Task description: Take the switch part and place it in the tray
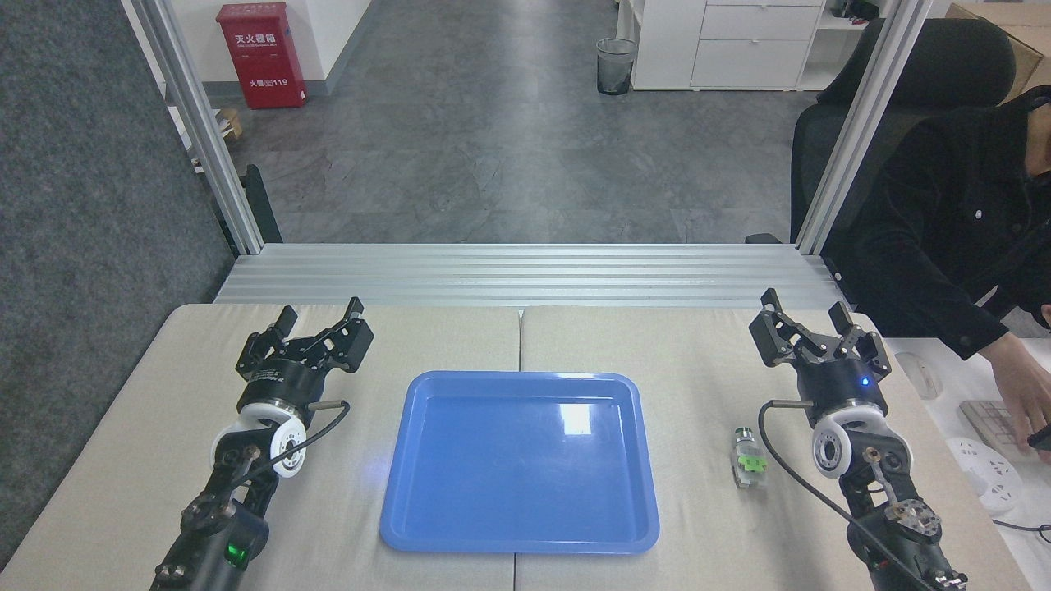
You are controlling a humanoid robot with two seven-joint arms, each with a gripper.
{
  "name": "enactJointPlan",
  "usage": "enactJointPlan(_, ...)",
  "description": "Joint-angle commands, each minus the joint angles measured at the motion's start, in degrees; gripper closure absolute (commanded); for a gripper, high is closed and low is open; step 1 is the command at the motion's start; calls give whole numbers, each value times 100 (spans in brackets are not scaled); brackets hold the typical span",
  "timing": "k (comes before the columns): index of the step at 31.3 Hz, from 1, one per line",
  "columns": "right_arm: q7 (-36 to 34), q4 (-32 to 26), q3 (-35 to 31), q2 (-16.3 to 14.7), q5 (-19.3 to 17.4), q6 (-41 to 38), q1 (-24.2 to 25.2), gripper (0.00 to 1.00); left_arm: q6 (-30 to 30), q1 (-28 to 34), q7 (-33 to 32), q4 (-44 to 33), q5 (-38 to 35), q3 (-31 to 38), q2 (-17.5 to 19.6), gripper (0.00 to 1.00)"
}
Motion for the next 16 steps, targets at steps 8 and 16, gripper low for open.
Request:
enactJointPlan(8,6,-226,31,79,1,62,-157,2,1,0,3,0,0,0,0,0)
enactJointPlan(16,6,-226,23,62,-8,62,-148,2,1,0,3,0,0,0,0,0)
